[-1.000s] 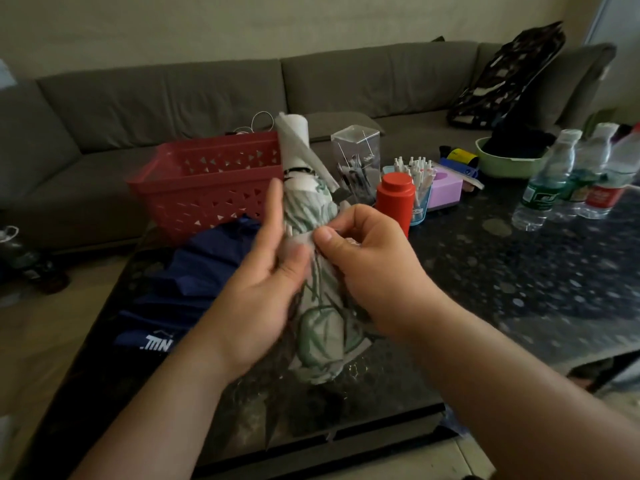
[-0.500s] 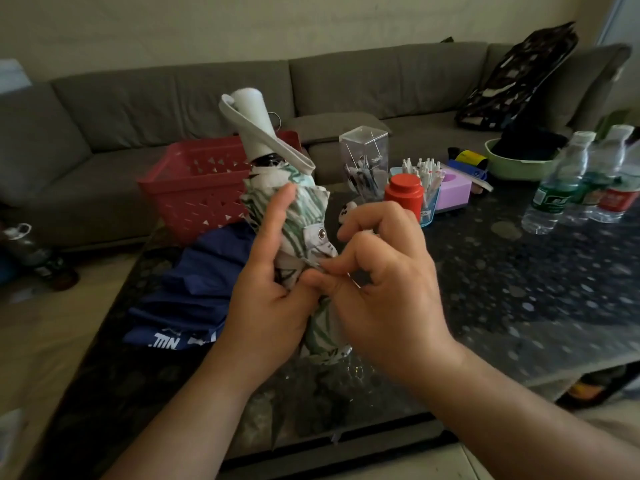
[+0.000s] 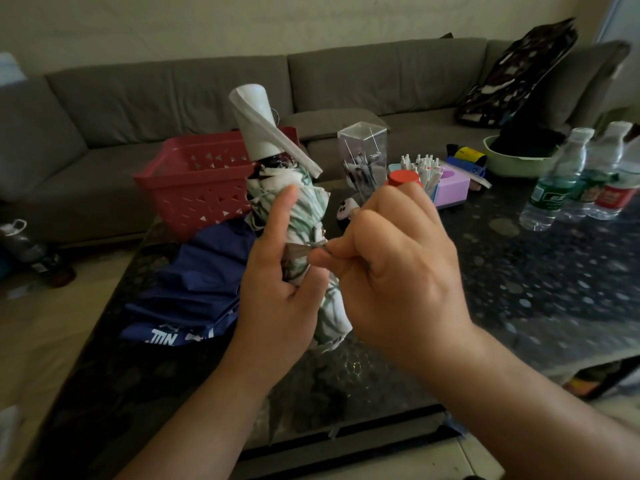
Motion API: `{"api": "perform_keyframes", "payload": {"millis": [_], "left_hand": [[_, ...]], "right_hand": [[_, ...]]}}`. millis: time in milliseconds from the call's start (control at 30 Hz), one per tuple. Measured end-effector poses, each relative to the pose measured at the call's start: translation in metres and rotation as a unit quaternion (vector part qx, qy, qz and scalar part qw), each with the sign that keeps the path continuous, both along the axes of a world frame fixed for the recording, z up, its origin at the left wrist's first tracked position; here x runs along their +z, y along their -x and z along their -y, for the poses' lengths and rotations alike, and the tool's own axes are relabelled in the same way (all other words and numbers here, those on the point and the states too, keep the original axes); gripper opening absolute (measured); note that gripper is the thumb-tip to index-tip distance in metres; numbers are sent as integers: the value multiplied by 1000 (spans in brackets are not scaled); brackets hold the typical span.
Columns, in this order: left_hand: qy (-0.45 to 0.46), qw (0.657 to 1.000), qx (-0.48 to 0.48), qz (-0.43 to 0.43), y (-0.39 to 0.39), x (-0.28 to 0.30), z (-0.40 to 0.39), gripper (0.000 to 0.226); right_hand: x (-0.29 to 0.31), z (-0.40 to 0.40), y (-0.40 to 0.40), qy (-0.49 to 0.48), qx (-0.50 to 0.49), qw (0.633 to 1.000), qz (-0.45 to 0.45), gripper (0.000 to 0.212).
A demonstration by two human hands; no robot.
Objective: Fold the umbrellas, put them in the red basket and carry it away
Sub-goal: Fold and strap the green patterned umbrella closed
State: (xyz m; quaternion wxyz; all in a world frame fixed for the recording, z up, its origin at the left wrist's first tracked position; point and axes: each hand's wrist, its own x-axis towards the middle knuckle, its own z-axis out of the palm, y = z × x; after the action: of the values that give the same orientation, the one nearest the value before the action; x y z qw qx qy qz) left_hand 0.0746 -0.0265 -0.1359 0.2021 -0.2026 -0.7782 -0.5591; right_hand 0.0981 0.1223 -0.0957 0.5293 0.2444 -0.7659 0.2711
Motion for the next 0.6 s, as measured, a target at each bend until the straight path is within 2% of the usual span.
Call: {"api": "perform_keyframes", "payload": {"millis": [100, 200, 267, 367, 500, 600], "left_hand": [[-39, 999, -20, -25, -1, 2, -4, 85], [-89, 994, -38, -56, -4, 9, -11, 81], [-109, 991, -48, -64, -7, 11, -15, 84], [-105, 988, -61, -98, -14, 14, -16, 86], [-66, 983, -65, -158, -18, 15, -13, 89], [-63, 981, -79, -168, -18, 16, -10, 90]], "right_hand": [[-1, -2, 2, 45, 17, 997, 66, 29], [1, -5, 5, 168, 35, 969, 179, 27], [1, -7, 8, 218, 55, 949, 221, 26], [2, -10, 10, 252, 125, 933, 224, 25], [3, -13, 6, 249, 219, 924, 189, 26], [5, -13, 2, 251, 269, 910, 190, 26]]}}
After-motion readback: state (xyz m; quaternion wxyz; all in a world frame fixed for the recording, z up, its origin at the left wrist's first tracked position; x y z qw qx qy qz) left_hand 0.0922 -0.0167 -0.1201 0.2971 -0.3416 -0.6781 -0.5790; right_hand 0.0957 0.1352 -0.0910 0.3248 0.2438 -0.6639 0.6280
